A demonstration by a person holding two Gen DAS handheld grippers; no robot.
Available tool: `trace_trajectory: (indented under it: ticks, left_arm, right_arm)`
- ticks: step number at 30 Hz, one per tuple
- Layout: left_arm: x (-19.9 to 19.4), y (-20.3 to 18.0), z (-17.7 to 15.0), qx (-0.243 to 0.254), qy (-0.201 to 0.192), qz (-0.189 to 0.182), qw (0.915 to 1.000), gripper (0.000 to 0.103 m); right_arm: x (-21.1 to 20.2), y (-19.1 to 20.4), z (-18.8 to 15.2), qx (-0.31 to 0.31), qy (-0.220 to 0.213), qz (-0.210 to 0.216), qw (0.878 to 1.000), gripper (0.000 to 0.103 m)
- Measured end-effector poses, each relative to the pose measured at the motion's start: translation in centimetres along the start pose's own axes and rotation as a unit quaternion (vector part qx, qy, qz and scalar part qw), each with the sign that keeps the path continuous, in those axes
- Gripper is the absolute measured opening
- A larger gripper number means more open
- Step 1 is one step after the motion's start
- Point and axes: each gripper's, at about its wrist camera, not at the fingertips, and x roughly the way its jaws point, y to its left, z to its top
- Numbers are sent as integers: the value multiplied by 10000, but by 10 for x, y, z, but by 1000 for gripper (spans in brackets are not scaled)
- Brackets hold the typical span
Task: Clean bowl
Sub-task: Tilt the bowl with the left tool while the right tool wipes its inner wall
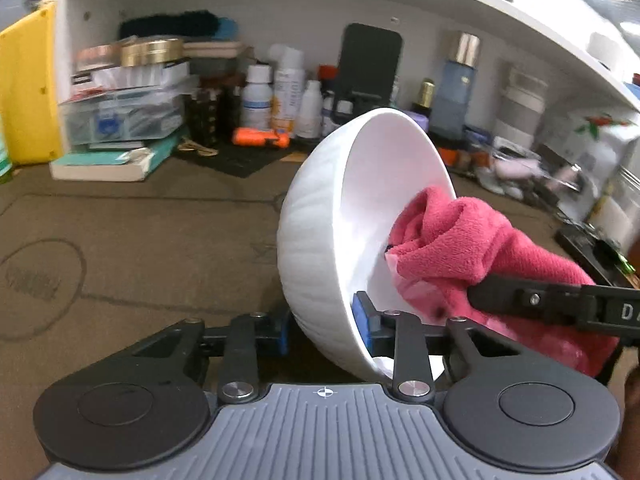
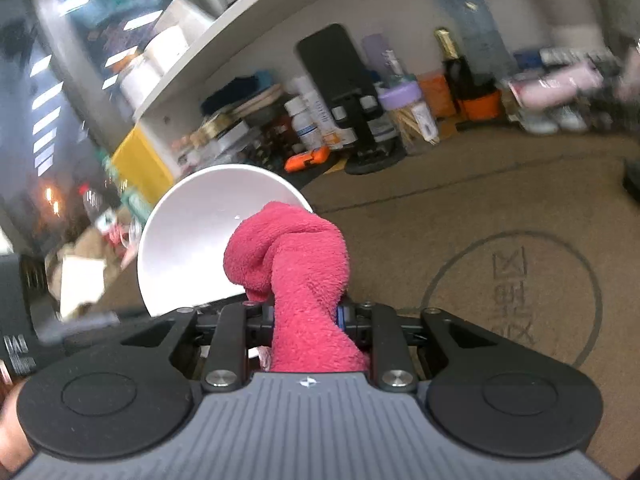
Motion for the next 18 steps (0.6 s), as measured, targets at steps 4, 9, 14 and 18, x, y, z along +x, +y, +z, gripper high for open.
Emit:
trace_trajectory:
  ticks: [4,9,14,18]
  left_arm:
    - [-9,-7,0,1006,75,137,9948,28]
    - [-24,-15,-5,1729,161,68,9848,28]
    - [-30,-23,-12,2150,292,65,9762,33]
    - [-30,-20,-11,2203,349,64,9748,33]
  right_arm:
    - [-2,26,1,-768,156,-185,9968,23]
    - [2,51,1,-1287,236,-354,9908,22]
    - [13,73,14,-1716,97,-459,9840,22]
    - [15,98,15,-2524,-102,-326,9670,22]
